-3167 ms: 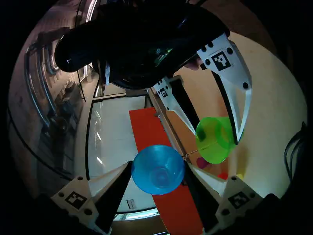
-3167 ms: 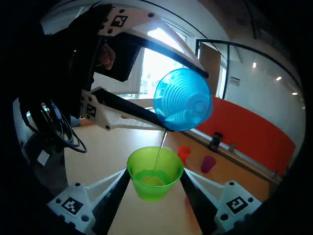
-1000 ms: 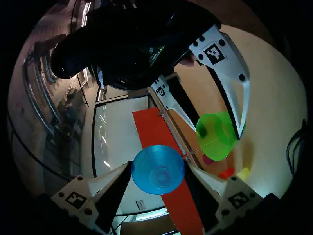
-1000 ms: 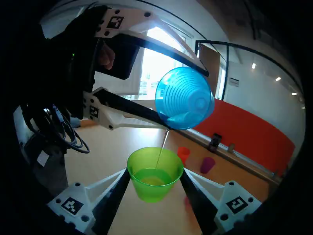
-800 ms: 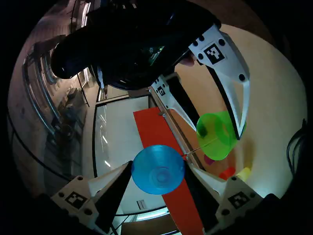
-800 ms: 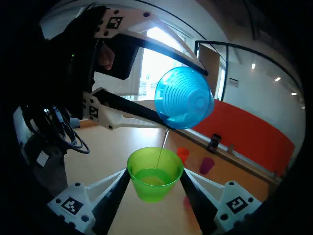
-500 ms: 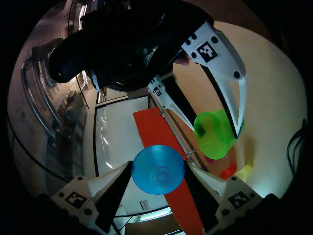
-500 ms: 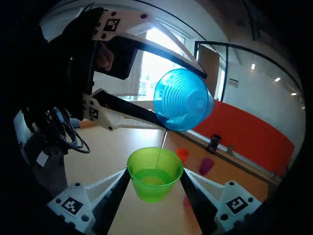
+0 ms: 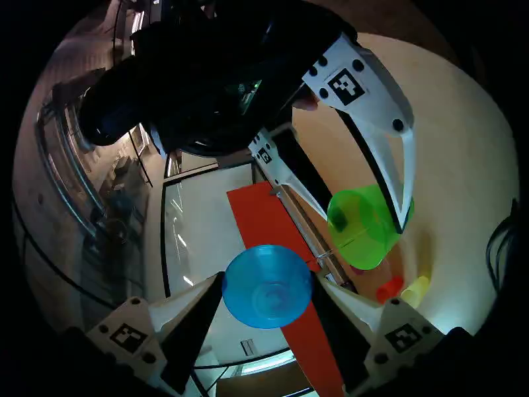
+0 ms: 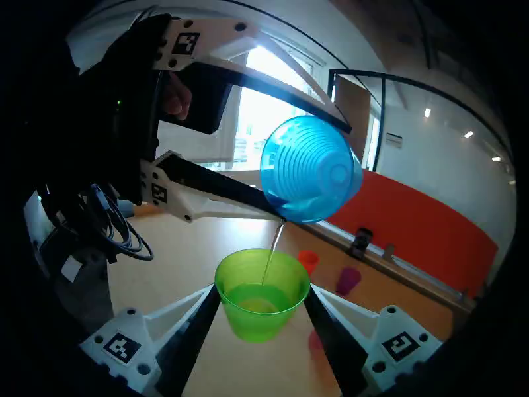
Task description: Pour water
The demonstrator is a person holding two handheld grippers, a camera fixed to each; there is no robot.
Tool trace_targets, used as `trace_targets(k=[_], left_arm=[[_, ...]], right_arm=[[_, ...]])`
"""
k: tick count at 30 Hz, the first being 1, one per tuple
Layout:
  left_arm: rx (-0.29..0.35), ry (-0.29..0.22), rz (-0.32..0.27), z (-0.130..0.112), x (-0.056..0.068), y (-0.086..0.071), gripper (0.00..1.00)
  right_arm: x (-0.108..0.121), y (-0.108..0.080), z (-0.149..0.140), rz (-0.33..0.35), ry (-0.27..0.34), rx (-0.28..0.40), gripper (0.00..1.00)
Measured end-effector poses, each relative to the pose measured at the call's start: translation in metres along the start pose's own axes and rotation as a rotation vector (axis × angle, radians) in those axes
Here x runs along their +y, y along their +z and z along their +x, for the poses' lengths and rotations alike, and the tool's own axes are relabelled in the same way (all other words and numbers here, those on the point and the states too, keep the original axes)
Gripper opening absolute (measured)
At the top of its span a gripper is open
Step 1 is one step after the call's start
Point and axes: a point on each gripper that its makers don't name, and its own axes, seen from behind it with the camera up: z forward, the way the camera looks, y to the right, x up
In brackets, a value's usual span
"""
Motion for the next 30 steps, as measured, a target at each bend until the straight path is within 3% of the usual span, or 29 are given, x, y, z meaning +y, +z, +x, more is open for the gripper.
trace_targets(k=[30], left_arm=[[0.003, 0.031, 0.018, -0.0025, -0.0019, 0.0022, 0.90]], right_arm=[[0.0034, 0.0015, -0.0003, -0.004, 0.002, 0.001, 0.91]])
